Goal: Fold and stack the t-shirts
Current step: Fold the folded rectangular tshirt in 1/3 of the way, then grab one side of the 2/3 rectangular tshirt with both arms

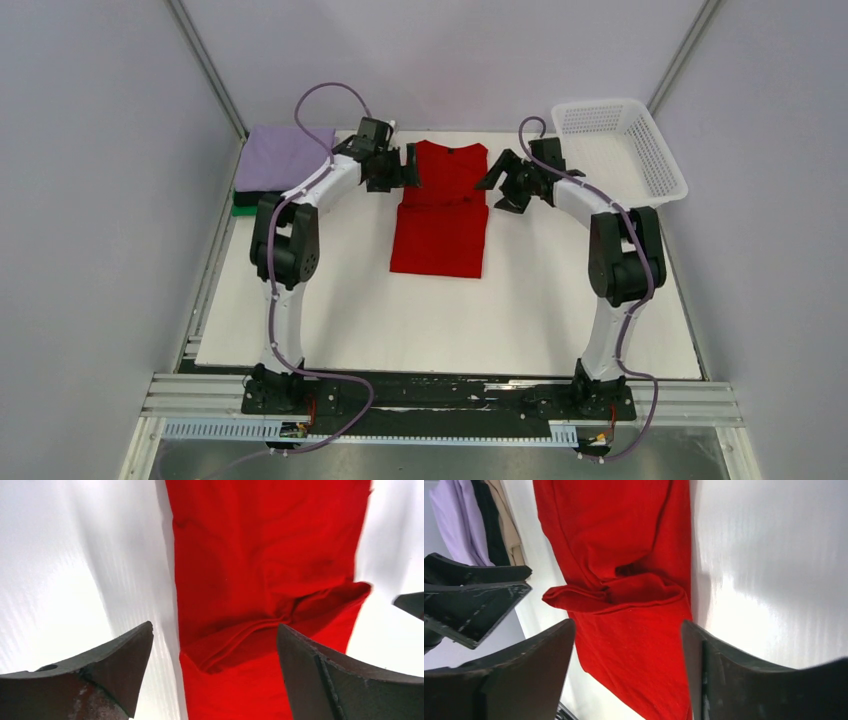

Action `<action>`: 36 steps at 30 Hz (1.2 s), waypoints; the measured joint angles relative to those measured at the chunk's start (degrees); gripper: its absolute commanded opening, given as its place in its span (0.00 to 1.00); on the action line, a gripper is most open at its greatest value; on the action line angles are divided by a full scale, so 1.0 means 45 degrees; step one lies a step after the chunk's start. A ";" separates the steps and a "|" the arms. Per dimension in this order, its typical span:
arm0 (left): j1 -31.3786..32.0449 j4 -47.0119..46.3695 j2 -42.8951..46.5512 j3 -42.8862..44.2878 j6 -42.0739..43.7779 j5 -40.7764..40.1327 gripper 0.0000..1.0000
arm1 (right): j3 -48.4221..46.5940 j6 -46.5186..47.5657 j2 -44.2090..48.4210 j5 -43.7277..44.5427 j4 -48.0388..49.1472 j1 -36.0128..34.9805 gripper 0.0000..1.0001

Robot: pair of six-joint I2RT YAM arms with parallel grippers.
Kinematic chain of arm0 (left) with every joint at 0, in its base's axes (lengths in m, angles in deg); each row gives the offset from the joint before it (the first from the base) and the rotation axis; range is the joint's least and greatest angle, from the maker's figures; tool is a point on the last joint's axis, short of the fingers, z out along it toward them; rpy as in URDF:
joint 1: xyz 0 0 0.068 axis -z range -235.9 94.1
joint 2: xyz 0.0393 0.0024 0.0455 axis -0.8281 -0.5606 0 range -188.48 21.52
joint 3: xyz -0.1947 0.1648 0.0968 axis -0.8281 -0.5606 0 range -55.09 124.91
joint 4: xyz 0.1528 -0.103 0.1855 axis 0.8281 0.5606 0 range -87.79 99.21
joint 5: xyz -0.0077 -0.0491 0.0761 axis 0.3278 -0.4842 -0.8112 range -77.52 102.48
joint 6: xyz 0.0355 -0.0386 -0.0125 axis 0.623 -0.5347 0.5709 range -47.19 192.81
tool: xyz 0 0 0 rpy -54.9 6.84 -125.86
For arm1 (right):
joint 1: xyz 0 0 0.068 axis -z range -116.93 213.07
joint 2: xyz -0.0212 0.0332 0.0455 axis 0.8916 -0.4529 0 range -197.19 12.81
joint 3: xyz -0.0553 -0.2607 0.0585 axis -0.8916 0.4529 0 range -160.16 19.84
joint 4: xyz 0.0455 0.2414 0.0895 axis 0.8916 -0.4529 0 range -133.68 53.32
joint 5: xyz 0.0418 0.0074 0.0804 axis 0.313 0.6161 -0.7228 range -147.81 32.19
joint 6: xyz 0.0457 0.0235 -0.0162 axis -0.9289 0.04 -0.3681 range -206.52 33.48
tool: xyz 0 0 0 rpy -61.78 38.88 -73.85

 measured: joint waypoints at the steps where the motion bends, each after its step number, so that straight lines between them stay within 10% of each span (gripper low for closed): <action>1: -0.0078 0.0044 0.0024 0.0228 0.0010 0.0049 1.00 | -0.0044 0.0034 0.0049 -0.0024 0.0073 0.0058 0.85; 6: -0.0287 -0.0175 0.0903 -0.0369 0.0005 0.0189 1.00 | 0.0899 0.0355 0.1015 -0.0117 0.0389 0.0189 1.00; 19: -0.0321 -0.1690 0.8291 -0.9418 -0.1209 0.1175 1.00 | 0.4245 0.1690 0.3682 -0.0583 0.1156 -0.2346 1.00; 36: -0.0321 -0.1904 1.1414 -1.3148 -0.2108 0.0748 1.00 | -0.4163 0.0340 -0.4192 -0.0515 0.2565 -0.3269 1.00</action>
